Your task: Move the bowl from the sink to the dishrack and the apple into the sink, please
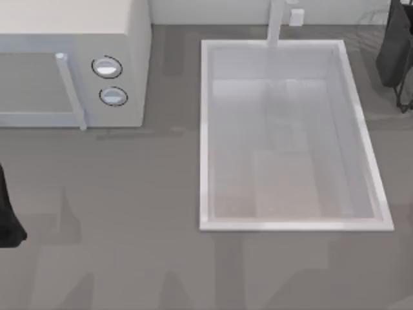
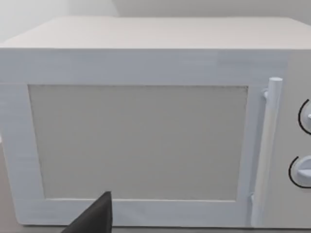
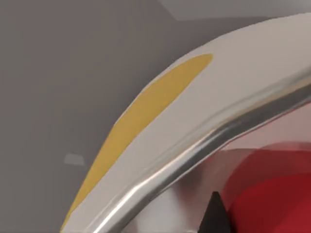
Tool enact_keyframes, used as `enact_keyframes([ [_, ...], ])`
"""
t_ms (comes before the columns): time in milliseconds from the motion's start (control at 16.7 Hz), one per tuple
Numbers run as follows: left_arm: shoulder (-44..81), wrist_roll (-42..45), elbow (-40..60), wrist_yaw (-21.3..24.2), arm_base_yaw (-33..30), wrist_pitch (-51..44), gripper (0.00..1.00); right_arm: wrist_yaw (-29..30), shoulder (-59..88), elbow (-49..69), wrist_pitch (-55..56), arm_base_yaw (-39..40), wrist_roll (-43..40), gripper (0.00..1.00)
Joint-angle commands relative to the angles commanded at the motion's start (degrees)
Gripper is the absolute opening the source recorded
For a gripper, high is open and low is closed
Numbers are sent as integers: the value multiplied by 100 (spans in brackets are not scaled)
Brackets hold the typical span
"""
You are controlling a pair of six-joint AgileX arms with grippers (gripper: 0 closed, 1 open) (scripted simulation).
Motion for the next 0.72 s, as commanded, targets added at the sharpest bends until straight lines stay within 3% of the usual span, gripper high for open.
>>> enact_keyframes([
  [600, 0, 0, 0, 0, 0, 0, 100, 0, 0, 0, 0, 0, 0, 2],
  [720, 0, 0, 0, 0, 0, 0, 100, 0, 0, 0, 0, 0, 0, 0],
])
